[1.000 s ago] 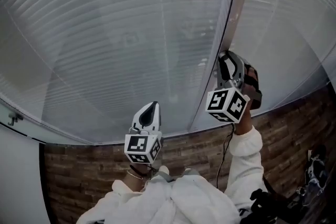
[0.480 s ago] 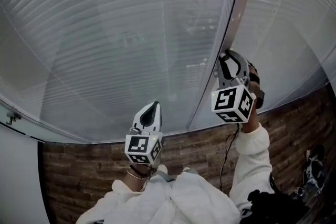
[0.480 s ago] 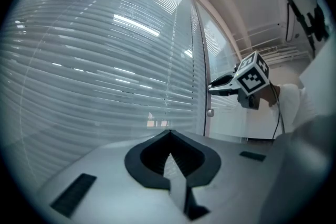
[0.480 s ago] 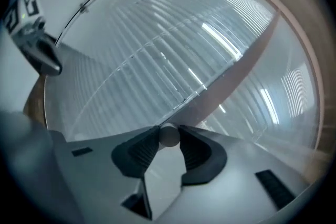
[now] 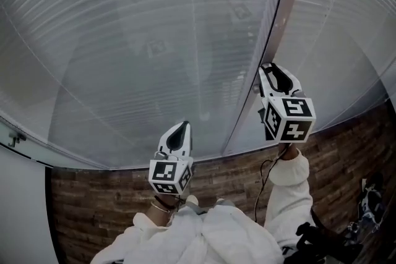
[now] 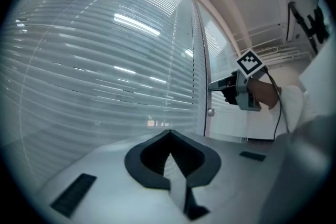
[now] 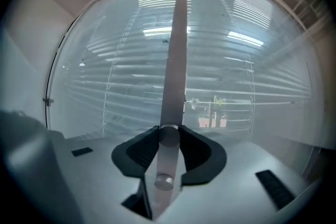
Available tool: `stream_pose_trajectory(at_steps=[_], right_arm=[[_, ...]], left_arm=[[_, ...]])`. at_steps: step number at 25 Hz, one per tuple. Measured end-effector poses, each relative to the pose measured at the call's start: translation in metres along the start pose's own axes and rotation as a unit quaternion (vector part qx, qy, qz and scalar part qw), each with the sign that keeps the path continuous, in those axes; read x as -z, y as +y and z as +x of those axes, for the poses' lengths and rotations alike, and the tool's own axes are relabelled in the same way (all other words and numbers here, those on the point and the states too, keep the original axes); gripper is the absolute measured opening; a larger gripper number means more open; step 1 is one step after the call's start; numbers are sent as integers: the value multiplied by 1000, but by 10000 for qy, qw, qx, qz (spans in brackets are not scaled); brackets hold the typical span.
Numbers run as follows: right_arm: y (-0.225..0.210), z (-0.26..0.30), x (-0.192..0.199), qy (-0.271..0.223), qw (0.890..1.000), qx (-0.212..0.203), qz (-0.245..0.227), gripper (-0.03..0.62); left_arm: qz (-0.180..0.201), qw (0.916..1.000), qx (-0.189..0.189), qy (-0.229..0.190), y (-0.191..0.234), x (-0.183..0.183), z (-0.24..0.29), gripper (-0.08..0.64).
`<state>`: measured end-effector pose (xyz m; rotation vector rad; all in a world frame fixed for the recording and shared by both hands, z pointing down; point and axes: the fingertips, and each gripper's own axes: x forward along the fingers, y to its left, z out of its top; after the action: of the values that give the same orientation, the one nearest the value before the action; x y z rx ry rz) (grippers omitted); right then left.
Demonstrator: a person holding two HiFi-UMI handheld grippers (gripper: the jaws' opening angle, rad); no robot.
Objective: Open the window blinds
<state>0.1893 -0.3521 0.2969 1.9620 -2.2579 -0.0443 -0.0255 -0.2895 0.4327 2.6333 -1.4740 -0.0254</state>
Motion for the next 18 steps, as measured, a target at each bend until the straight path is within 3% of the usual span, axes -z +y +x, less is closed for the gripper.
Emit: stream_pose_trajectory(at_steps=[6,10,13,18], right_arm=[[-2,-1,0,-194,9948,-132,990,132],[-5,-1,0,-434,9776,-281,2039,132],[-6,-2,-1,-659,9458,-487,3144,132],[-12,-4,1,-953,8686,-735,4807,132]], left_arm=[[-13,10000,3,-13,0,0,1,-2],[-24,10000,2,-16,0,0,1,-2],[-35,10000,-1,-22,0,0,0,-3],[-54,10000,-39,-37,3,0,-3,-2]])
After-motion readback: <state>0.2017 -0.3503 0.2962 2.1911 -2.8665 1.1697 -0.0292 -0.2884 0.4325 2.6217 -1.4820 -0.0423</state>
